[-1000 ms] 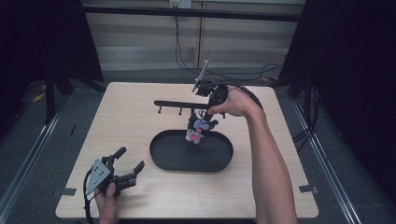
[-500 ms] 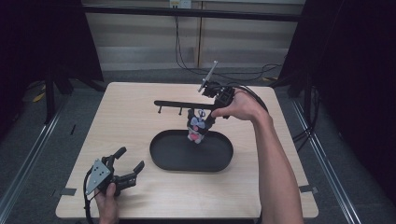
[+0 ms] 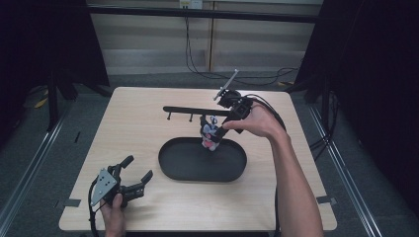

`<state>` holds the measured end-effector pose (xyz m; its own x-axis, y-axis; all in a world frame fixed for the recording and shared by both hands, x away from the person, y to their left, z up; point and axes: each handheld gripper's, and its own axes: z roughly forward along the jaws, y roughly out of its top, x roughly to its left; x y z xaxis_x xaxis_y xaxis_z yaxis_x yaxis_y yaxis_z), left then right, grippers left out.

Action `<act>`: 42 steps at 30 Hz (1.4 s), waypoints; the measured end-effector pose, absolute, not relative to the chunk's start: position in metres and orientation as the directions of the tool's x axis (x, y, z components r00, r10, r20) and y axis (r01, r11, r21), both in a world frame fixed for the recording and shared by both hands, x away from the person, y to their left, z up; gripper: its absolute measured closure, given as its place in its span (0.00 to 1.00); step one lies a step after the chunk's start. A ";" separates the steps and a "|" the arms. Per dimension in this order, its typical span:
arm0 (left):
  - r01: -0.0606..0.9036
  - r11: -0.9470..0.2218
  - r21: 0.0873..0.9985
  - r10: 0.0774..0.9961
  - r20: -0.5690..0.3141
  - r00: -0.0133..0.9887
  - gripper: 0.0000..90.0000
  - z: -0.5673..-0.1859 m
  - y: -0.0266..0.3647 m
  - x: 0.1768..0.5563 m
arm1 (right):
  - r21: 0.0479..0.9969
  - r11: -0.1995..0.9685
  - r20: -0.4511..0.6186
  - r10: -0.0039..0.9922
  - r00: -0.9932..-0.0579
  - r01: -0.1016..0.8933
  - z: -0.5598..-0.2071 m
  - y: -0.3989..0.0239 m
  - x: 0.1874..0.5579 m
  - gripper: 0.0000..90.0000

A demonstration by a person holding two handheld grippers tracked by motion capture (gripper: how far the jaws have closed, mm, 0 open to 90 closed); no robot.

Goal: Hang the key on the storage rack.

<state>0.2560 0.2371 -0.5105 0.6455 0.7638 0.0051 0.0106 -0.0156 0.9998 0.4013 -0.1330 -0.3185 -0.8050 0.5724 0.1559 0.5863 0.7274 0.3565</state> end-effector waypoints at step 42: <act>0.011 -0.018 1.000 0.764 0.007 0.645 0.17 -0.511 0.237 0.256 | 0.764 0.400 0.116 0.687 -0.717 0.507 -0.418 -0.163 0.289 0.16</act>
